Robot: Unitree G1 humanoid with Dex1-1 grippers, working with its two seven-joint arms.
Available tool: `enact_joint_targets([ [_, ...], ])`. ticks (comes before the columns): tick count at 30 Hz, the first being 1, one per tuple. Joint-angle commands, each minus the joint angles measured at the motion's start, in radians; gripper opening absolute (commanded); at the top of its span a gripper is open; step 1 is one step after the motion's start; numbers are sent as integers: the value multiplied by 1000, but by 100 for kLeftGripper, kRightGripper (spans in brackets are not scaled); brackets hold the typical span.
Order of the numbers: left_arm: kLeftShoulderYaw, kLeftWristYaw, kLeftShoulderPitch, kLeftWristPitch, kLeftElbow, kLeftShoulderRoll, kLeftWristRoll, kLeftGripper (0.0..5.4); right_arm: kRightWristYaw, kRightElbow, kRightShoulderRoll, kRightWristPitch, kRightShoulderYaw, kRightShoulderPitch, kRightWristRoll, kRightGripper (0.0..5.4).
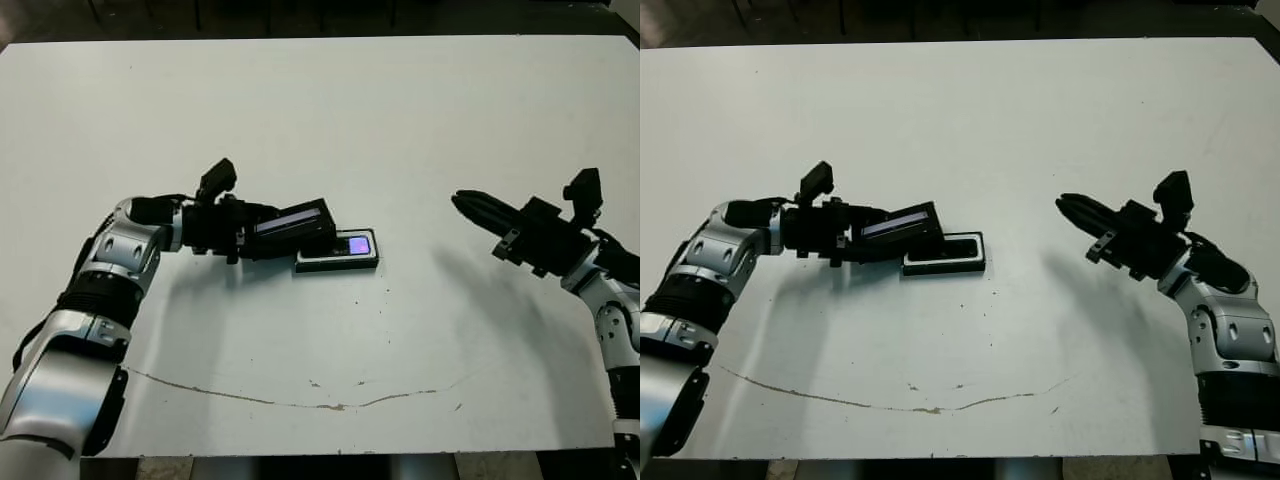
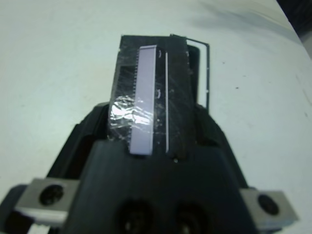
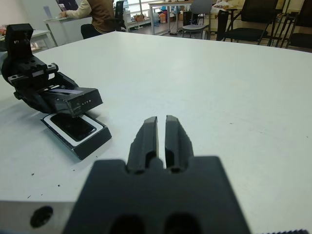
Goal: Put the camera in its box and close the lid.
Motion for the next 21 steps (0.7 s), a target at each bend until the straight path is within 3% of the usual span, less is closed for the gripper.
enact_joint_targets([
  [1, -15, -18, 19, 18, 6, 6, 21, 284, 7, 13, -10, -2, 5, 10, -14, 0],
  [14, -36, -57, 114, 116, -218, 53, 7, 284, 33, 50, -4, -48, 13, -9, -34, 0],
  [21, -38, -1, 168, 71, -203, 21, 9, 284, 44, 68, 0, -52, 10, -14, -31, 0],
])
